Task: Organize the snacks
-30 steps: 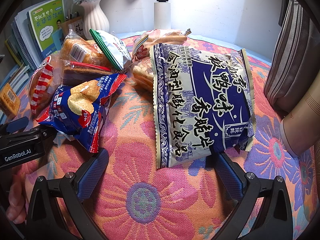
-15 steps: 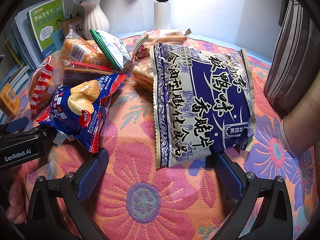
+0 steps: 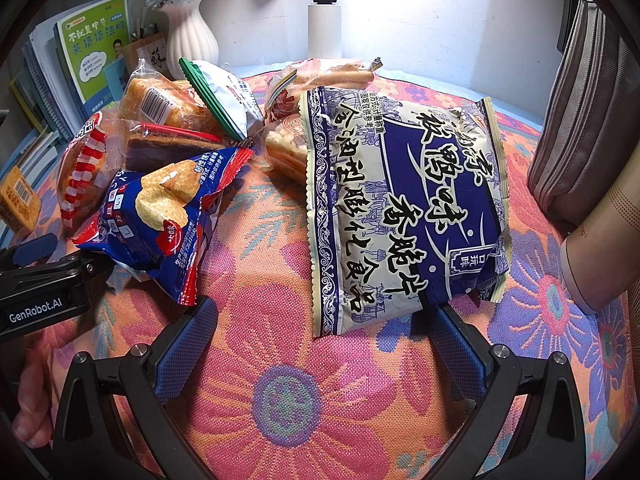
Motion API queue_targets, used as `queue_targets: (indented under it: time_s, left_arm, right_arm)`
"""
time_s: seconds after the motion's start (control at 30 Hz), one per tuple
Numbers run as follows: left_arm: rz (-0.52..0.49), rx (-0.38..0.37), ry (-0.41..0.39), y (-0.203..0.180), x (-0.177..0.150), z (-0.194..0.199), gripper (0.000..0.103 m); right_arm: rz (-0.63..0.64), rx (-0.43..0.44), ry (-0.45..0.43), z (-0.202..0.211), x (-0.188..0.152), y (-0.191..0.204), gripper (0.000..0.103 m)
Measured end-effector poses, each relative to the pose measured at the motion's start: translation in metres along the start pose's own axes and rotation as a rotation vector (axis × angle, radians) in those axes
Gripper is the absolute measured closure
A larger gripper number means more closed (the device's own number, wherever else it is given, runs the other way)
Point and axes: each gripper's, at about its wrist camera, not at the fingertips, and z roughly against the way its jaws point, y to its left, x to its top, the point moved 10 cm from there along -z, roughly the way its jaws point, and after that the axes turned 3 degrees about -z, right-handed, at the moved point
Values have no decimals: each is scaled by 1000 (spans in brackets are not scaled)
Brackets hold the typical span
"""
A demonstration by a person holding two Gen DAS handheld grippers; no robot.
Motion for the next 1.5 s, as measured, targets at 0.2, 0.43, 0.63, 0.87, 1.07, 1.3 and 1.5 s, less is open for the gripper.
queue_targets:
  time_s: [0.2, 0.43, 0.63, 0.87, 1.07, 1.3, 1.5]
  left_arm:
    - [0, 0, 0, 0, 0, 0, 0]
    - [-1, 0, 6, -1, 0, 0, 0]
    - [-4, -15, 27, 0, -7, 5, 0]
    - [-24, -13, -19, -3, -30, 25, 0]
    - [50, -72, -174, 9, -40, 64, 0]
    - [118, -43, -356, 49, -18, 109, 0]
    - [76, -67, -372, 39, 10, 83, 0]
  right_arm:
    - [0, 0, 0, 0, 0, 0, 0]
    - [-2, -3, 1, 0, 0, 0, 0]
    - [82, 57, 105, 13, -21, 1, 0]
    - [149, 143, 77, 34, -45, -2, 0]
    - [169, 181, -107, 75, -41, -8, 0]
    - [182, 222, -383, 118, 11, -8, 0]
    - [168, 243, -323, 78, 19, 8, 0]
